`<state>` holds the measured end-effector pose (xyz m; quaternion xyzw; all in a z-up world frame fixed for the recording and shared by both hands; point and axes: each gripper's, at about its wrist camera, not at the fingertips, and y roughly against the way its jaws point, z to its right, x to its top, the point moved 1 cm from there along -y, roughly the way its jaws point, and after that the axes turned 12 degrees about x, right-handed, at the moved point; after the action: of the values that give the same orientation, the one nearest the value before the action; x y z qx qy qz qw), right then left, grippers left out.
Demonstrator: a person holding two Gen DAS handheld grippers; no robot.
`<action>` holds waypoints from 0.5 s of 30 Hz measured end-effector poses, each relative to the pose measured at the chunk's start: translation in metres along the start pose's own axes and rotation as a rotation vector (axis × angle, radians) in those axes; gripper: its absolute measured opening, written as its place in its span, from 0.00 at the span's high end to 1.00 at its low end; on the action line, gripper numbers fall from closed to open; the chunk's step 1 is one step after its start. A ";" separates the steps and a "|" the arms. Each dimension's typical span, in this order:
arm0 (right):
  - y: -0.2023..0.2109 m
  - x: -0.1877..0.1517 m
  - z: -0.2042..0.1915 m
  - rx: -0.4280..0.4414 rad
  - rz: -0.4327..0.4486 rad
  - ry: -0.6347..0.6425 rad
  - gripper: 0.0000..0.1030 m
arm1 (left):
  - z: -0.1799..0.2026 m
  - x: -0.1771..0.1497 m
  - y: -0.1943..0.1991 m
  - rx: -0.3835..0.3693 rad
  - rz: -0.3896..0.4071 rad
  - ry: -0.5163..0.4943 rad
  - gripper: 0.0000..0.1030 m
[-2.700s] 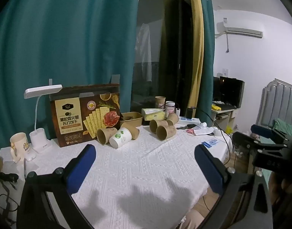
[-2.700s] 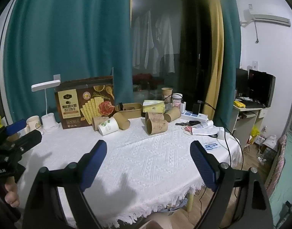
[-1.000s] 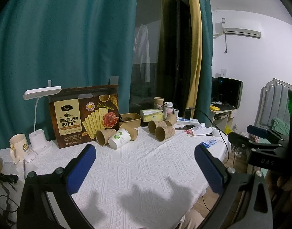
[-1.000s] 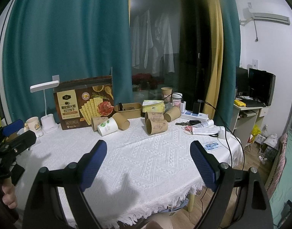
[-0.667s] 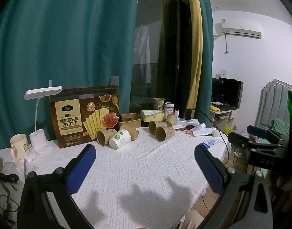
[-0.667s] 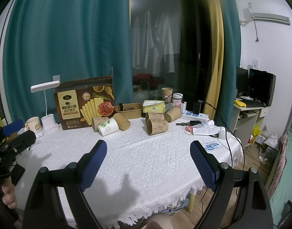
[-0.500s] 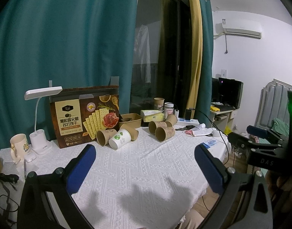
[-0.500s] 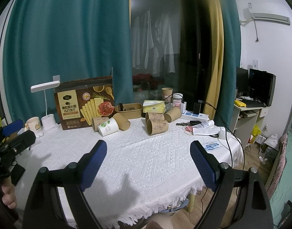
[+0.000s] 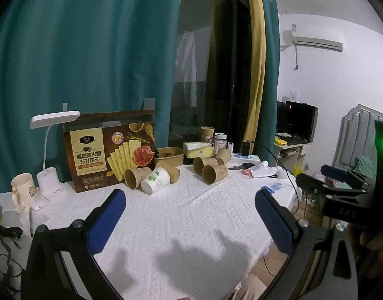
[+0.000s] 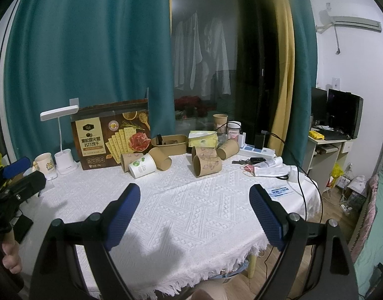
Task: Flip cup upright
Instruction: 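Move the left tool toward the brown cartoon-print paper cup lying on its side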
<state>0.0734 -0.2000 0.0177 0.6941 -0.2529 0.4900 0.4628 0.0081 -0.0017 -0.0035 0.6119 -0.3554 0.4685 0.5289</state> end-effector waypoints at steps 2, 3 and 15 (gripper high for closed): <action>-0.005 0.001 0.003 -0.003 -0.003 0.009 0.15 | 0.002 0.001 -0.005 -0.006 -0.012 -0.005 0.00; -0.011 0.002 0.008 -0.006 -0.010 0.006 0.15 | 0.003 0.001 -0.012 -0.012 -0.029 -0.016 0.00; -0.138 0.004 0.134 -0.018 -0.205 -0.063 0.15 | 0.032 0.018 -0.192 -0.083 -0.310 -0.262 0.00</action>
<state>0.2453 -0.2577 -0.0454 0.7273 -0.1994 0.4155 0.5086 0.1988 0.0046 -0.0465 0.6926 -0.3416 0.2828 0.5689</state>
